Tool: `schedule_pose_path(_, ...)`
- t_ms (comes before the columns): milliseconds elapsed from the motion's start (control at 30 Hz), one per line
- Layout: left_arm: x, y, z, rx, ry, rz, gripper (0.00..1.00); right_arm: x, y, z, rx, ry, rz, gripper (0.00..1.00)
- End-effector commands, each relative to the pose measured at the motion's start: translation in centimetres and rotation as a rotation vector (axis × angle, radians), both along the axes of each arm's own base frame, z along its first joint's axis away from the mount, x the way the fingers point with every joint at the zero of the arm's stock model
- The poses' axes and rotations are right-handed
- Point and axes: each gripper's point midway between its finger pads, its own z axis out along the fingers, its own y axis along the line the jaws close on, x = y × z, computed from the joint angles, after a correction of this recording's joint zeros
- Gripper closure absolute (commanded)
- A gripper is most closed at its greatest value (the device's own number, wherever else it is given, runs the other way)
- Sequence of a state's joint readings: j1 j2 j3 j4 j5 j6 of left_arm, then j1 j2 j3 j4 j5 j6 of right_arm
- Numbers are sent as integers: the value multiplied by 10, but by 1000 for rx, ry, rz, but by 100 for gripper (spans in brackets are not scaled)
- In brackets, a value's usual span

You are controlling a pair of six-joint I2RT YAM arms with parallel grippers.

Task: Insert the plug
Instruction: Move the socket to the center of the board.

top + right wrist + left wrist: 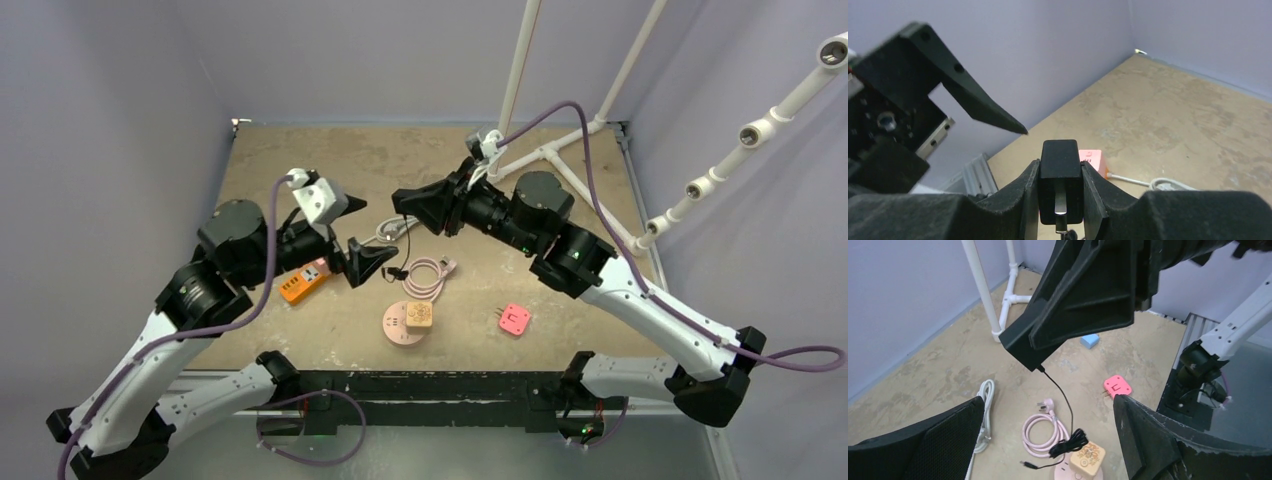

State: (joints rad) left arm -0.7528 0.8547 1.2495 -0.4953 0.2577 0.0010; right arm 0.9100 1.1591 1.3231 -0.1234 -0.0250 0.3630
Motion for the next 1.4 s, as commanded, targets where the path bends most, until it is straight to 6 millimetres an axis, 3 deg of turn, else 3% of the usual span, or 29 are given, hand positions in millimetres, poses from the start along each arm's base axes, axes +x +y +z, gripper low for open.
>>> schedule_pose_path(0, -19, 10, 0, -54, 79, -14, 1, -49, 3, 75, 188, -343, 240, 100)
schedule_pose_path(233, -35, 4, 6, -85, 92, -98, 8, -73, 20, 65, 147, -421, 426, 100)
schedule_pose_path(700, -64, -1, 28, -95, 21, -270, 51, -102, 25, 38, 99, -461, 609, 100)
schedule_pose_path(933, -62, -1, 24, -66, -10, -274, 45, -105, 35, 25, 67, -444, 683, 100)
schedule_pose_path(1033, -58, -2, 22, -55, -20, -265, 48, -105, 39, 23, 68, -435, 701, 100)
schedule_pose_path(1100, -57, -2, 22, -37, -53, -273, 55, -105, 40, 20, 65, -427, 708, 100)
schedule_pose_path(1333, -69, -3, 13, 6, -66, -351, 97, -105, 39, 15, 68, -406, 705, 100)
schedule_pose_path(1367, -71, -2, 12, 11, -68, -355, 98, -105, 38, 16, 70, -406, 701, 100)
